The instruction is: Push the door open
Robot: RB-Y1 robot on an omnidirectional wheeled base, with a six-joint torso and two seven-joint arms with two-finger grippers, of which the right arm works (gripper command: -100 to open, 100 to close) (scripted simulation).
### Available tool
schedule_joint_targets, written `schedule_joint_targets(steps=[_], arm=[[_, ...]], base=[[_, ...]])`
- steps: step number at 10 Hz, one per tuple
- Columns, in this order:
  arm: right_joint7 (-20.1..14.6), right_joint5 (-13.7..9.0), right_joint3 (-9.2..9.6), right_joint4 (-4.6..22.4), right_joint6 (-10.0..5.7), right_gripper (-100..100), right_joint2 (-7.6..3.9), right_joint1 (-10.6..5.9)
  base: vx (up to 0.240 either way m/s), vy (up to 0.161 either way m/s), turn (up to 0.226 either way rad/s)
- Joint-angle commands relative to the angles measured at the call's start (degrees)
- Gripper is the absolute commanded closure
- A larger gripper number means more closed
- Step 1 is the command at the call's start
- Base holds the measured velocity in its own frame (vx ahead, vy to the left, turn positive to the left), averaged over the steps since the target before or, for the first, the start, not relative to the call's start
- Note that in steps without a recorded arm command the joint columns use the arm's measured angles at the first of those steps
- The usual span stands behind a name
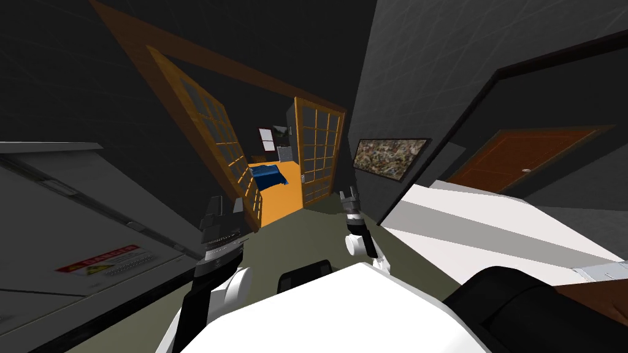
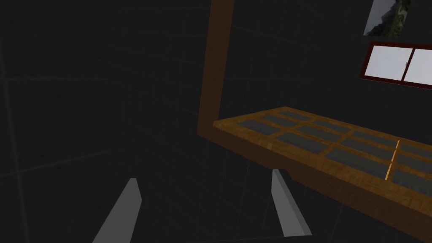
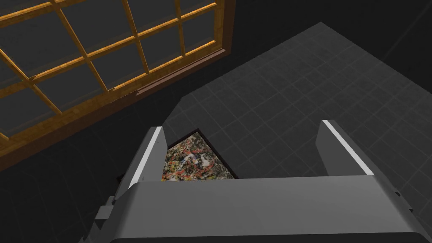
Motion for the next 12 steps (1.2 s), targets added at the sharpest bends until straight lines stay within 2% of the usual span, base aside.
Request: schedule_joint_targets(steps=[1, 3, 9, 10, 12], arm=[[-1.8, -0.8, 0.06, 2.1, -0.66, -100, -0.40, -0.70], [-4.2, -1.9, 0.27, 5.1, -1.56, -100, -0.84, -1.67], [-9.3, -4.2, 0.73, 11.7, -3.52, -100, -1.51, -3.78], [-11.1, -5.0, 0.89, 14.0, -4.20, -100, -1.67, -4.52], [-12.9, -5.9, 1.05, 16.3, -4.90, -100, -1.79, -5.28]], base=[[0.135, -0.059, 0.139], [0.126, -0.040, 0.131], [0.097, -0.041, 0.117], [0.101, -0.073, 0.208], [0.130, -0.060, 0.135]])
